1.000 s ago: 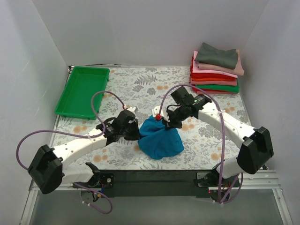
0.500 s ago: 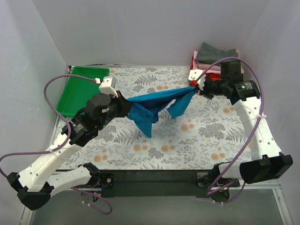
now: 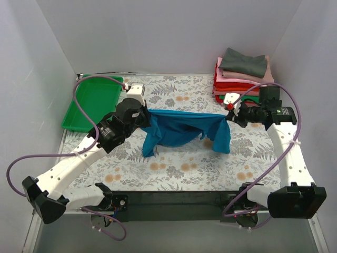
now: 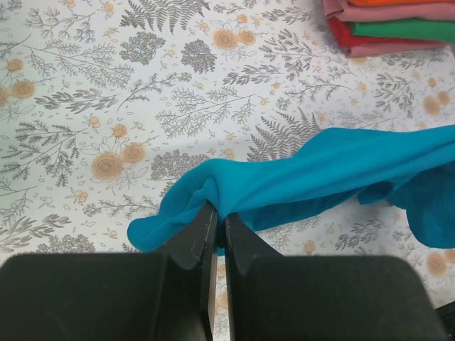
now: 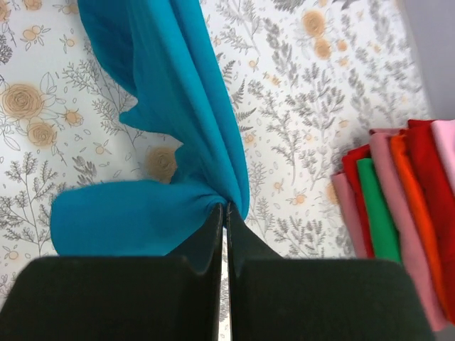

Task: Fold and stack the t-shirts
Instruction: Flatten the tshirt out

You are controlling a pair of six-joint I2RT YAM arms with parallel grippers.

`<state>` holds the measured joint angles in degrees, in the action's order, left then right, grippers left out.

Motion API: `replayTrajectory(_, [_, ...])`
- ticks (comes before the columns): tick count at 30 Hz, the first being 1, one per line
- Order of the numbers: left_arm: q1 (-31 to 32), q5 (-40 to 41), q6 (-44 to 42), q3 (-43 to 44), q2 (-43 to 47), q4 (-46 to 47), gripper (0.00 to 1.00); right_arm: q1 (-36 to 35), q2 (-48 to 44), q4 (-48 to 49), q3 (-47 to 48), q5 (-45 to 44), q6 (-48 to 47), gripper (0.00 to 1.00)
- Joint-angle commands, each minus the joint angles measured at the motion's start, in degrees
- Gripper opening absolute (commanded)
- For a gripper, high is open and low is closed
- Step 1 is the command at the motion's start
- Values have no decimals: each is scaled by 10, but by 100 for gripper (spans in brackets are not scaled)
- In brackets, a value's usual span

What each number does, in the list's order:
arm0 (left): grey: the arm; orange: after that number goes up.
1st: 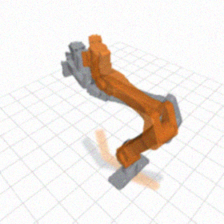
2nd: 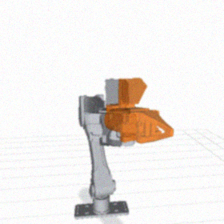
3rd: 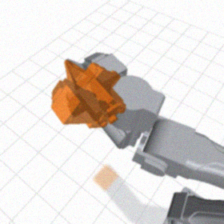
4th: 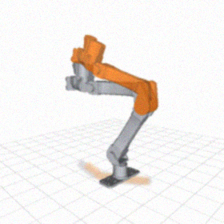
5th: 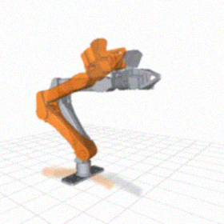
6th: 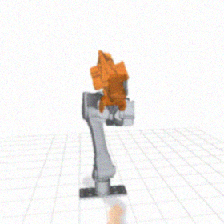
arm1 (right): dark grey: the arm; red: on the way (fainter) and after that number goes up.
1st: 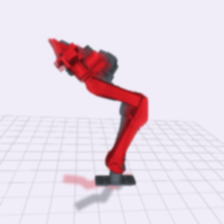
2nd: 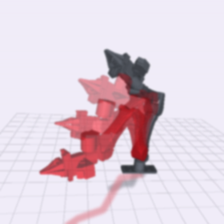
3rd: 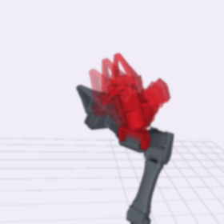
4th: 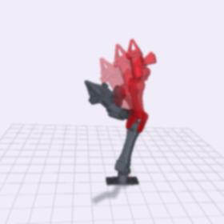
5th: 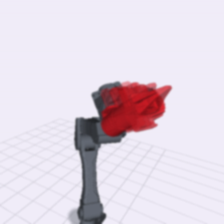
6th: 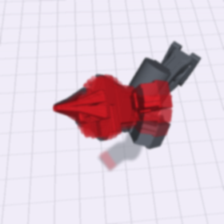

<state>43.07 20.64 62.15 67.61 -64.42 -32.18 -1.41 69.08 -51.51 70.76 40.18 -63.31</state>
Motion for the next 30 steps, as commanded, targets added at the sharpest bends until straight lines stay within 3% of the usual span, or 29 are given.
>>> replayTrajectory(1, [-8,20,-47,11,40,20,0,8,-61,10,11,22,-26,1])
replayTrajectory(11, [-8,-152,-49,-39,241,6,0,8,-141,-95,77,110,-66,1])
replayTrajectory(17, [-8,-265,-32,-42,275,-4,0,8,-197,-141,47,204,-67,1])
replayTrajectory(19, [-8,-253,-17,-42,267,9,0,9,-207,-141,35,226,-59,1])
replayTrajectory(23, [-8,-115,24,-72,218,78,0,9,-171,-100,3,232,-32,1])
replayTrajectory(26, [-22,-48,40,-92,122,137,0,9,-106,-42,-28,215,7,1])
replayTrajectory(27, [-39,-50,47,-96,93,149,0,9,-66,-28,-31,208,19,2])
replayTrajectory(28, [-66,-69,55,-99,31,159,0,8,-45,-6,-35,197,36,11])
replayTrajectory(30, [-166,-184,105,-112,-31,192,0,8,20,83,-34,127,104,23])
